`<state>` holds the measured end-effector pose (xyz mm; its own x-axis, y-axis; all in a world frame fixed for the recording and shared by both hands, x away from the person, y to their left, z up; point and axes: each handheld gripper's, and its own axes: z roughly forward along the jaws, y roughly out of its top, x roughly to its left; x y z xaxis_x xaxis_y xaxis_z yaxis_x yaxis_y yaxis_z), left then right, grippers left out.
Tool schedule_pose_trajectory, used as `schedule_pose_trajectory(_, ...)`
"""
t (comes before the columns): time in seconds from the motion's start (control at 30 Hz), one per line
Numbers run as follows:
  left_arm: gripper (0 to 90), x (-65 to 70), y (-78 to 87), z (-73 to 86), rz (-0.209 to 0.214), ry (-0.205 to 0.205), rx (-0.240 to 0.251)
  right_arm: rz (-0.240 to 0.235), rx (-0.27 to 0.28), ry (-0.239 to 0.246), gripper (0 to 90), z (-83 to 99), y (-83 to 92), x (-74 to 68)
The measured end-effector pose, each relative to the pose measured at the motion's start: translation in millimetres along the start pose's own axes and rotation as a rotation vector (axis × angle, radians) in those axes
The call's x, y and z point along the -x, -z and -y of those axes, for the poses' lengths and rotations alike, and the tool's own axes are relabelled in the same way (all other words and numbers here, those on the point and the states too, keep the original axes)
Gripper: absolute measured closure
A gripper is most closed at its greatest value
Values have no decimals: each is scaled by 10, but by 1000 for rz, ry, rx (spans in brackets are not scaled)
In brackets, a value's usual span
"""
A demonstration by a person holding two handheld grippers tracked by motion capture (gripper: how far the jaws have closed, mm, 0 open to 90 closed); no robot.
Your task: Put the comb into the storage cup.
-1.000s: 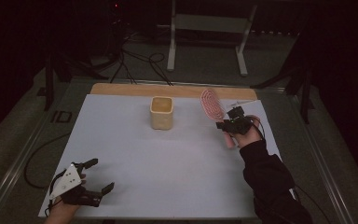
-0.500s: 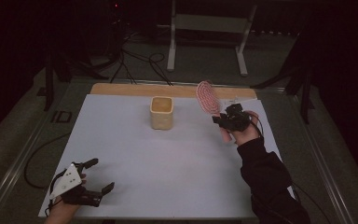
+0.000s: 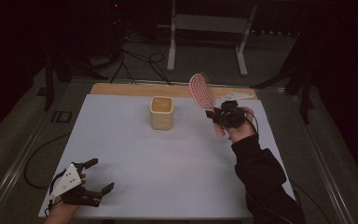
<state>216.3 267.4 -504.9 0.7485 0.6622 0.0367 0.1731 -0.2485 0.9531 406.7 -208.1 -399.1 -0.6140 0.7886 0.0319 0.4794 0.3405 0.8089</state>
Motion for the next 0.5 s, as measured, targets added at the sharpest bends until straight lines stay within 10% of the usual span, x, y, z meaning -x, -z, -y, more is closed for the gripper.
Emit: schedule_pose_trajectory(0.5,0,1,2,-1,1,-1,1,-8,76,26,700,-217,48,-114)
